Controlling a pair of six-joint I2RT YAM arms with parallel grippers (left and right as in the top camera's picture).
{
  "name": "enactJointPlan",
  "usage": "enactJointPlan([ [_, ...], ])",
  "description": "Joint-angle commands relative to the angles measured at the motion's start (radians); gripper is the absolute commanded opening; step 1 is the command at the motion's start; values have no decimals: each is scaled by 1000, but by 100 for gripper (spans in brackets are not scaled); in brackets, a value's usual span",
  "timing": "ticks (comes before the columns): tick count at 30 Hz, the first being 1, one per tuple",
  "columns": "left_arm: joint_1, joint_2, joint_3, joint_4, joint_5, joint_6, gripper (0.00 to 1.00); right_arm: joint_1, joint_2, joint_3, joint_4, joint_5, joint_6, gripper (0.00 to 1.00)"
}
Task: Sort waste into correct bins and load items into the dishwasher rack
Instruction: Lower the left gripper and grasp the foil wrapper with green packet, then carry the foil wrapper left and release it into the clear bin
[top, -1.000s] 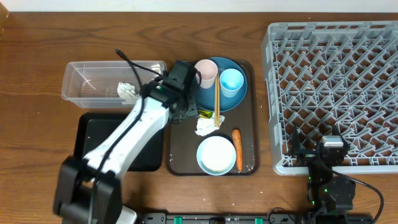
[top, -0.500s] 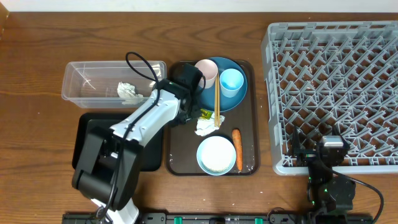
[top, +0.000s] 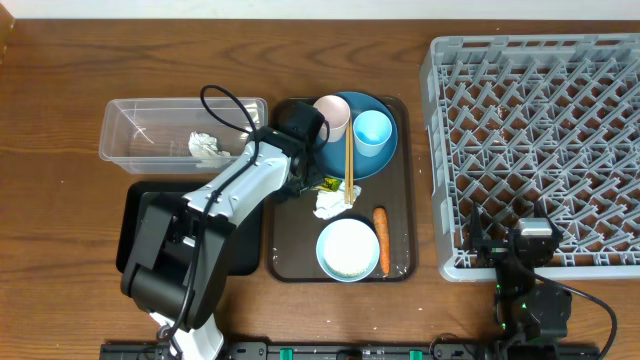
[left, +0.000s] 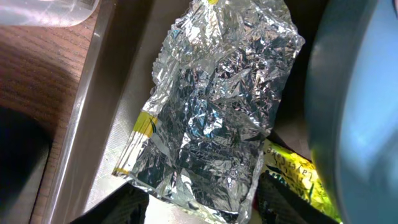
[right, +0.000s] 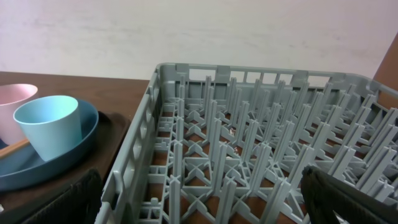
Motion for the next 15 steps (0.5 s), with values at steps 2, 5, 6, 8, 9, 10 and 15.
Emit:
enactJointPlan([
  [2, 2, 7, -38, 27, -17, -17, 50, 12, -5, -4, -1, 6, -4, 99],
  [5, 2, 7, -82, 77, -17, -17, 38, 12, -5, -4, -1, 6, -4, 99],
  [6, 2, 7, -93, 88, -17, -17, 31, 12, -5, -4, -1, 6, -4, 99],
  [8, 2, 7, -96, 89, -16, -11, 15, 12, -5, -4, -1, 6, -4, 99],
  [9, 2, 4, -96, 88, -16, 0, 8, 12, -5, -4, -1, 6, -4, 99],
  [10, 2, 1, -96, 89, -16, 14, 6, 12, -5, -4, -1, 6, -4, 99],
  [15, 10, -48, -93, 69, -16, 74, 6, 12, -5, -4, -1, 6, -4, 99],
])
